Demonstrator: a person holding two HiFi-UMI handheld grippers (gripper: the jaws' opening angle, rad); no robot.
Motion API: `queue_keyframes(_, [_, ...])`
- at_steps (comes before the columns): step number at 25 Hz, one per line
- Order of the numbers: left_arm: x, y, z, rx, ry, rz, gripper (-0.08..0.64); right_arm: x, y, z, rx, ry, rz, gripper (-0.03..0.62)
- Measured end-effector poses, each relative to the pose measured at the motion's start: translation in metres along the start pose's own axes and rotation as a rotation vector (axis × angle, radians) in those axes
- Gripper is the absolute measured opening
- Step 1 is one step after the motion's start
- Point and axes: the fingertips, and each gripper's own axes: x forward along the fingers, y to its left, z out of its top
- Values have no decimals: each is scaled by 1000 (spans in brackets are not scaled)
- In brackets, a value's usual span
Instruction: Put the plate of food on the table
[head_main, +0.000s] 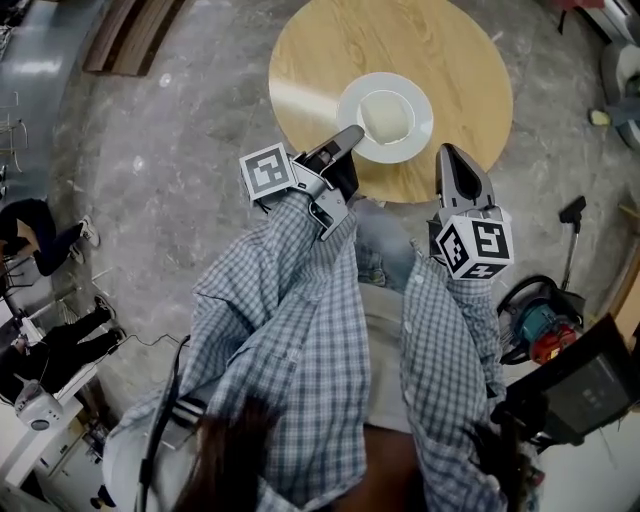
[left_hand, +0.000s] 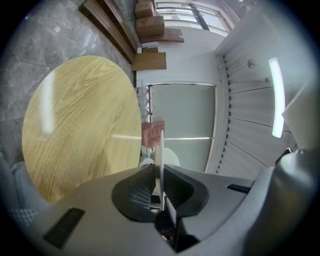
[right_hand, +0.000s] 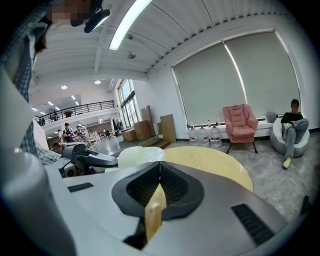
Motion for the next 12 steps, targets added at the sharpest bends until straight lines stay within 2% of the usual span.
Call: queue_keyframes(12, [-3, -5, 10, 3, -19, -4, 34, 5, -2, 2, 85, 8, -24, 8])
